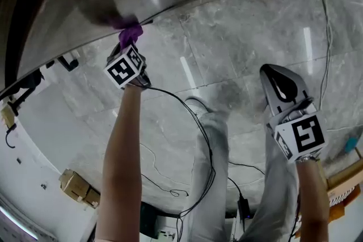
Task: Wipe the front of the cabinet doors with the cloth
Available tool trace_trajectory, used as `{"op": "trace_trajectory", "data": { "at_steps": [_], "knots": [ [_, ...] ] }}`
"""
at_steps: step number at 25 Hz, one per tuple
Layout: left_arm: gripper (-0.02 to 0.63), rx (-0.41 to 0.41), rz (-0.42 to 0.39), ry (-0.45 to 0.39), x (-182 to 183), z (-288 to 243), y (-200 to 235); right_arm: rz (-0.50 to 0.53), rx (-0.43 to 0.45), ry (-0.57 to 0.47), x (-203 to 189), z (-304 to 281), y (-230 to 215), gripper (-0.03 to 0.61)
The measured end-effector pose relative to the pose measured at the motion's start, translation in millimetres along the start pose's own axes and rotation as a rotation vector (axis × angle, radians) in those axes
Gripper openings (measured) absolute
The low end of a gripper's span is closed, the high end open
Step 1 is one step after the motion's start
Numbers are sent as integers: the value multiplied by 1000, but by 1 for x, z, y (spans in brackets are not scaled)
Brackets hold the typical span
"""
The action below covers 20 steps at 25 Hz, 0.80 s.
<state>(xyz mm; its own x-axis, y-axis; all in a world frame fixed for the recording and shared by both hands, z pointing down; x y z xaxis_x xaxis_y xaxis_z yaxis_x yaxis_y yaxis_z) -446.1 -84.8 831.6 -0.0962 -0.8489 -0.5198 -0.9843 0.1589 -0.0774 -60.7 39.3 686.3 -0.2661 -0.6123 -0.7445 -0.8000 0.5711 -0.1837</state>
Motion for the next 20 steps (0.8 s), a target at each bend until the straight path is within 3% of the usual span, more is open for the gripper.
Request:
{"op": "trace_trajectory", "data": {
  "at_steps": [4,10,13,18,20],
  "knots": [
    [103,-70,78,-40,-9,46,3,34,22,-6,27,4,12,28],
    [103,-374,55,-157,-13,198,-43,91,96,-1,81,44,47,28],
    [103,-469,28,-251,5,284,-60,150,118,-3,113,75,57,28],
    [103,-551,146,-406,68,430,-59,261,173,-51,184,151,84,28],
    [103,-600,147,-454,90,496,-63,311,205,-76,218,197,95,26]
  ]
}}
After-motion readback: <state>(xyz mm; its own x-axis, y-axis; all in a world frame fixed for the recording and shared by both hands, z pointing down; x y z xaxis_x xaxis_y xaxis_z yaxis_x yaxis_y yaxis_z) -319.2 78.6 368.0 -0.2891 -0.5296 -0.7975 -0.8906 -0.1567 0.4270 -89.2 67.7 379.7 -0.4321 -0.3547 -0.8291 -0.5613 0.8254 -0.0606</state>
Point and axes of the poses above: the fingertips, and each gripper's own axes: z backward along the fingers, y to its left, x out of its top, the point moved 1 cm from there along z, backward along the fingers, and after that the axes turned 9 degrees about z, right-handed, at the moved point
